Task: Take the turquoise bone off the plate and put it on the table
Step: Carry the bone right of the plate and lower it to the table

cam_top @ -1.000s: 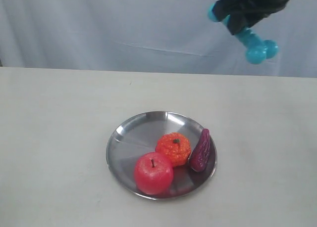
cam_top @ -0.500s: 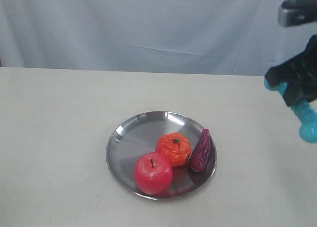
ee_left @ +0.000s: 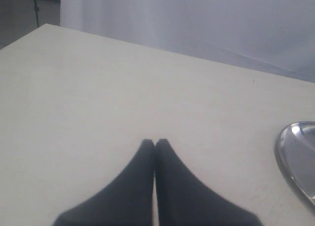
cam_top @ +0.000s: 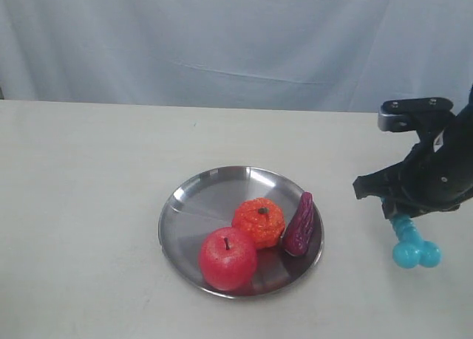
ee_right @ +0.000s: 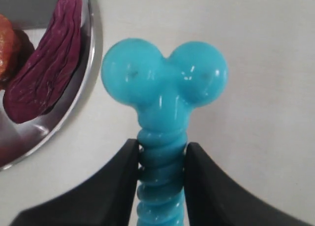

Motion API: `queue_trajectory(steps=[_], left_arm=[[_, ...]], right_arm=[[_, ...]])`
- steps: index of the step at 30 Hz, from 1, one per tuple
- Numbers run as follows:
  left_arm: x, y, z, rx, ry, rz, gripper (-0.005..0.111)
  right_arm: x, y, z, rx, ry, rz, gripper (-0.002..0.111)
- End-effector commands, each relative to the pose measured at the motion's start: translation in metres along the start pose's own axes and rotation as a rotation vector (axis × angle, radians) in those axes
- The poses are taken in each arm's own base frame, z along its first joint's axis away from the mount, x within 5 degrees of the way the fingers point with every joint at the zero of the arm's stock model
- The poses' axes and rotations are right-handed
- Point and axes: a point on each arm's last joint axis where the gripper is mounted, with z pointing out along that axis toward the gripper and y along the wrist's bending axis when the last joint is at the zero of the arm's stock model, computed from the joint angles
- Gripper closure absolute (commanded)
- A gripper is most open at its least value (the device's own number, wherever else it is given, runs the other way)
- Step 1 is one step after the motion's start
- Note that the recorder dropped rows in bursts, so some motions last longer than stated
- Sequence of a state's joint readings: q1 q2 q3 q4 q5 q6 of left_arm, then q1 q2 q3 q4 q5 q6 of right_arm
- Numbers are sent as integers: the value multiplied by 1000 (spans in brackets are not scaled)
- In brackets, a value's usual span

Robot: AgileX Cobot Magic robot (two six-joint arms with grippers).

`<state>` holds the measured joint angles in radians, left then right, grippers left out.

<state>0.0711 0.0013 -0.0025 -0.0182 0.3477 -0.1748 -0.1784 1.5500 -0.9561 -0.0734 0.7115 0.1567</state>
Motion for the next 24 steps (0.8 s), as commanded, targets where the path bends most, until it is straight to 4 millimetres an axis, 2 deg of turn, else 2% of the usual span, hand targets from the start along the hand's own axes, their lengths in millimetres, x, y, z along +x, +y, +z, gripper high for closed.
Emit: queue_trajectory(steps=[1,11,24], left_arm=[[0,0,0,7,-3,-4,107],[0,0,0,7,-3,-4,107],[0,0,0,7,-3,-4,107]], right_arm=[[-7,1,29,-5,-18,22,109],[-9,4,72,-13,-7,15,109],[-10,6,93,-20,-17,11,109]])
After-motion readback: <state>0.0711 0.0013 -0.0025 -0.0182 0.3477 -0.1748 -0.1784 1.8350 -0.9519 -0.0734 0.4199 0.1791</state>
